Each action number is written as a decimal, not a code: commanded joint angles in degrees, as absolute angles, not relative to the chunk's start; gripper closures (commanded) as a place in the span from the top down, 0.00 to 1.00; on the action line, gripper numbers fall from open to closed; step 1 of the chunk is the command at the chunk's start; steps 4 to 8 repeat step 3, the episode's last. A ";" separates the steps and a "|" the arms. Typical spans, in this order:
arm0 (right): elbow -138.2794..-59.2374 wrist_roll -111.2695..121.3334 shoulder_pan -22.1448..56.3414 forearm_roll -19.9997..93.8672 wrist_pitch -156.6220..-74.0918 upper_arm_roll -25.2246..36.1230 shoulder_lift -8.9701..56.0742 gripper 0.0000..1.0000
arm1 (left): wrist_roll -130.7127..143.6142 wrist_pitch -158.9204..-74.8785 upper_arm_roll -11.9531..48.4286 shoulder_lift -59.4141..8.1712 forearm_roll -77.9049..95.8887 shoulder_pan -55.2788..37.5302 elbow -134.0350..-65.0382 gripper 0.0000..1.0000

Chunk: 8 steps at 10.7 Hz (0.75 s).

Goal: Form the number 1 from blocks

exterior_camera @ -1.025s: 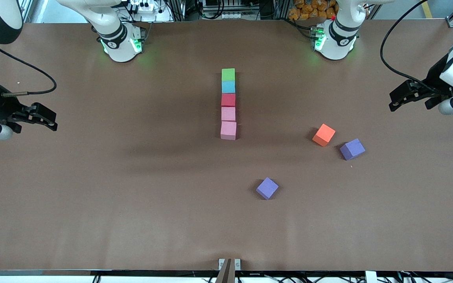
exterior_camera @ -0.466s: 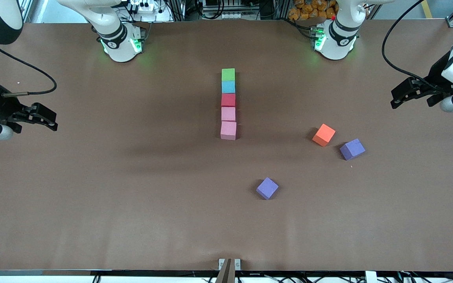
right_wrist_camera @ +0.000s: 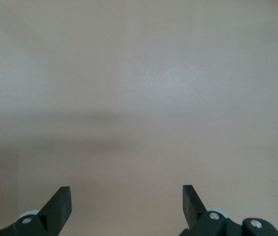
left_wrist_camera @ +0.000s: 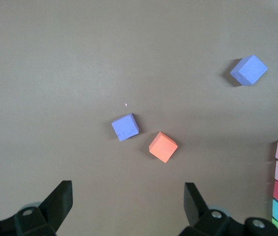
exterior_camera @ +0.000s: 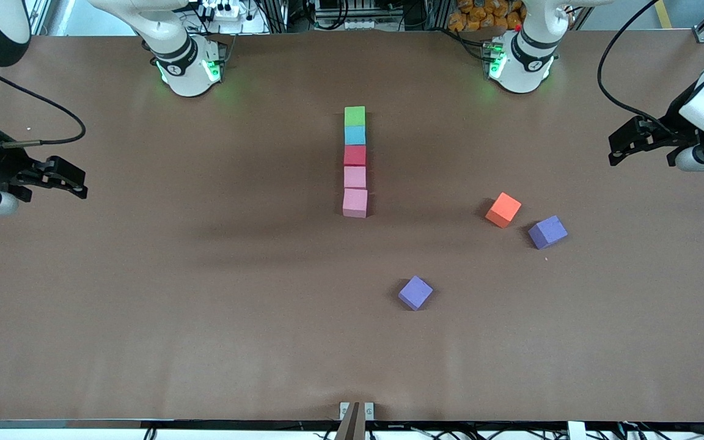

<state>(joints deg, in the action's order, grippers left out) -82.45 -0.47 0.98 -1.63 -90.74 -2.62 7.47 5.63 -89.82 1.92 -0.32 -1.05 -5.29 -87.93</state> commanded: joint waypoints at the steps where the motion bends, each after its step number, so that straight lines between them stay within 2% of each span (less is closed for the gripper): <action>1: -80.95 -0.79 0.53 -2.55 -89.38 -2.99 7.30 1.00 | 4.48 -89.30 1.93 1.05 -2.64 -5.54 -88.95 1.00; 8: -80.95 -0.79 0.44 -2.46 -89.38 -3.08 7.12 1.00 | 4.48 -89.30 1.85 1.05 -2.46 -5.54 -88.95 1.00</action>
